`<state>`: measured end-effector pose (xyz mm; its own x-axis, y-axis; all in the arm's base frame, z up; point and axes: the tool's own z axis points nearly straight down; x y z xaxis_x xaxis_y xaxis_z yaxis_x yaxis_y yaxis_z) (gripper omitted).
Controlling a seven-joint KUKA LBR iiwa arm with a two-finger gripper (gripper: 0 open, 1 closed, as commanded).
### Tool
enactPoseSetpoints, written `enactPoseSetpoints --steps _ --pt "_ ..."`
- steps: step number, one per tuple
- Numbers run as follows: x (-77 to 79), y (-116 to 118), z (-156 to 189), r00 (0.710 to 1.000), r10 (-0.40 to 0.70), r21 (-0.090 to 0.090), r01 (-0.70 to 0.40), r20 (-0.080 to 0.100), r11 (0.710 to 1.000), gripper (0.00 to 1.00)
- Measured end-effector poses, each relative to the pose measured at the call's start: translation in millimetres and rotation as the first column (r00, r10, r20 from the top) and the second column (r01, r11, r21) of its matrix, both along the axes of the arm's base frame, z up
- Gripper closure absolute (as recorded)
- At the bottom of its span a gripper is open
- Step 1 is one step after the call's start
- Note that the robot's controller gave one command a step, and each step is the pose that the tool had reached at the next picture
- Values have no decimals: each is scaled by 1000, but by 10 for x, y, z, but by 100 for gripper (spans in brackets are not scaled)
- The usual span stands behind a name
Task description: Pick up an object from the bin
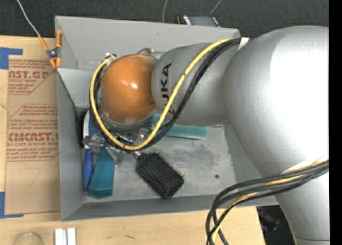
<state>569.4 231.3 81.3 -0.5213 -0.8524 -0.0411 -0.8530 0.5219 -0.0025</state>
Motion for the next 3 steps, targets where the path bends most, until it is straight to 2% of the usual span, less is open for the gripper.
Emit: enactPoseSetpoints --steps 1,2,3 --pt "-432 -82 1149 1000 8 3 -8 4 1000 100" --pt "-770 -72 1019 987 -160 15 160 10 987 100" --pt "-435 51 749 986 163 3 -163 21 987 100"
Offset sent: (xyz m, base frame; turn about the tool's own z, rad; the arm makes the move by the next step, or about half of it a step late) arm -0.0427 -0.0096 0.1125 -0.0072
